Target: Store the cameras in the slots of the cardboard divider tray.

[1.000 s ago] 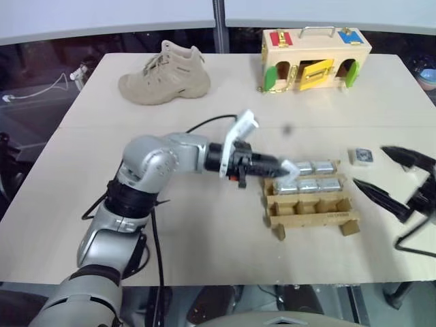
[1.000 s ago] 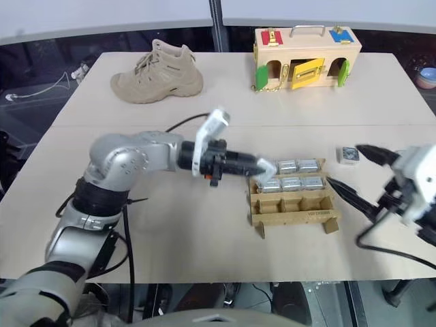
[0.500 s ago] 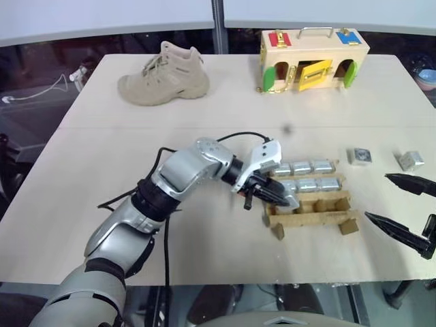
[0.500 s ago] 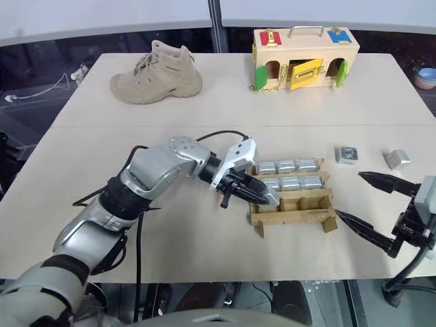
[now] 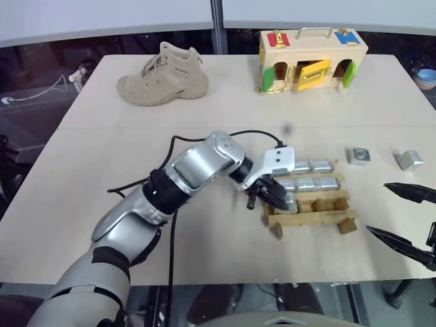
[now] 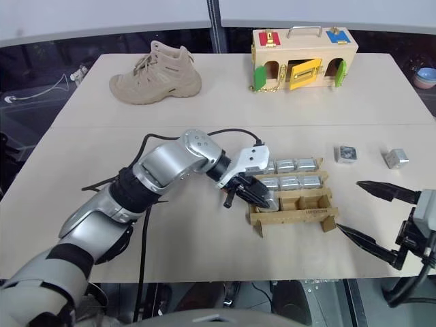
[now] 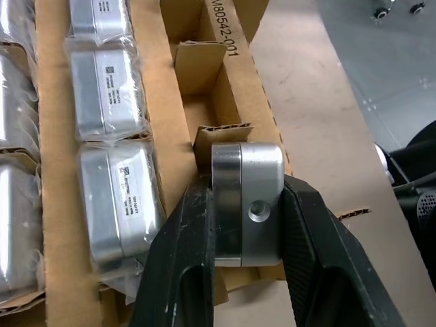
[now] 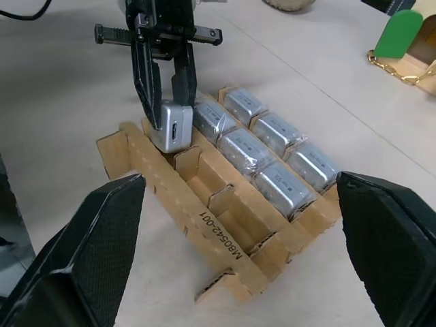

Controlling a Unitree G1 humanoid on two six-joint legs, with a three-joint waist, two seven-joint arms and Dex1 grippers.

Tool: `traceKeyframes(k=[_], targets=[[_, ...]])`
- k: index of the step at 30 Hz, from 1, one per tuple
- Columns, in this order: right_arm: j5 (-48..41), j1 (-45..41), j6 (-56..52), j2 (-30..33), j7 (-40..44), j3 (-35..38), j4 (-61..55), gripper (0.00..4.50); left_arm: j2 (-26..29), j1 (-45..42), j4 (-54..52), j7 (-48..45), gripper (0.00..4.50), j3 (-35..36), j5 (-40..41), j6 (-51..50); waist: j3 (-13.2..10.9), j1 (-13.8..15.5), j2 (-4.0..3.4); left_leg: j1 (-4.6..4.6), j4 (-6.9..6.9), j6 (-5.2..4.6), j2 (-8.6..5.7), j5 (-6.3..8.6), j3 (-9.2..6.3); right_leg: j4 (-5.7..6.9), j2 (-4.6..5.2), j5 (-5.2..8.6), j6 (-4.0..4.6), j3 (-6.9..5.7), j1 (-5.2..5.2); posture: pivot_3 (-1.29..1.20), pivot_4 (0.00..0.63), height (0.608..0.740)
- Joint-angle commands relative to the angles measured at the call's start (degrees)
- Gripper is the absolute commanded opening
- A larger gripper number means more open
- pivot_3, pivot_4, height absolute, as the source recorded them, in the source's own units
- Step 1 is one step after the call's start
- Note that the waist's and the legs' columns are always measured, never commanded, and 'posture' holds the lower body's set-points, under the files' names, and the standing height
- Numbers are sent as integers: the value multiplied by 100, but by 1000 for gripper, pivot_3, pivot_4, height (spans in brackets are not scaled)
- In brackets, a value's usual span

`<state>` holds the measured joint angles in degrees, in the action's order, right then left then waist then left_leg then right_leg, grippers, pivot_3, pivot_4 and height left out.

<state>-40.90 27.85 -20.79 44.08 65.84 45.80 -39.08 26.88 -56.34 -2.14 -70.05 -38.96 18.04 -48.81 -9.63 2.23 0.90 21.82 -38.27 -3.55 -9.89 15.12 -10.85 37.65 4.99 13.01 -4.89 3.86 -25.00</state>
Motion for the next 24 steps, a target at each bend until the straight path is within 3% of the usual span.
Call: traceKeyframes(k=[1,5,8,12,15,17,20,24], targets=[[-53,3,127,68,-18,199,-23,4487,-41,-135,-148,146,1224,56,-194,-168,0,0,0,0,0,0,0,0,0,0,0,0,0,0,0,0,150,740],[-67,-7,78,46,-165,228,-40,4500,-153,-318,-552,328,3053,495,105,-760,-1,15,1,3,-3,0,0,0,0,0,0,0,0,0,0,0,150,740],[-91,-39,9,22,-359,201,-58,4500,-132,-483,-872,405,3053,924,433,-1269,-3,18,4,6,-6,0,0,0,-1,0,0,0,0,-2,-2,0,150,740],[468,-501,-209,68,-1347,-201,124,4500,-229,-424,-1050,644,3053,1937,1011,-1658,1,-12,-1,1,-3,1,0,1,3,1,0,0,-1,3,-2,0,150,740],[687,-885,-869,239,-2119,-473,269,4500,-407,-124,-1146,1059,3053,2601,1220,-1466,2,2,-3,1,-5,3,1,0,5,7,-2,-1,0,6,-6,0,150,740],[1184,-1175,-1224,436,-2701,-743,389,4500,-753,491,-1283,1292,3053,3219,1249,-241,6,15,-10,3,-4,5,2,-1,4,9,-3,-1,1,4,-10,0,150,740],[1452,-2082,-2282,677,-3582,-1310,1069,4500,-389,1451,-1266,658,3053,3917,1610,468,11,-35,-14,3,-3,5,4,0,24,13,-3,-4,6,22,-16,0,150,740],[1774,-3232,-3006,747,-4142,-1900,2176,4500,389,2290,-1481,-198,3053,4193,1812,1173,9,-73,-17,4,0,10,19,2,30,13,-18,-12,19,25,-24,0,150,740]])
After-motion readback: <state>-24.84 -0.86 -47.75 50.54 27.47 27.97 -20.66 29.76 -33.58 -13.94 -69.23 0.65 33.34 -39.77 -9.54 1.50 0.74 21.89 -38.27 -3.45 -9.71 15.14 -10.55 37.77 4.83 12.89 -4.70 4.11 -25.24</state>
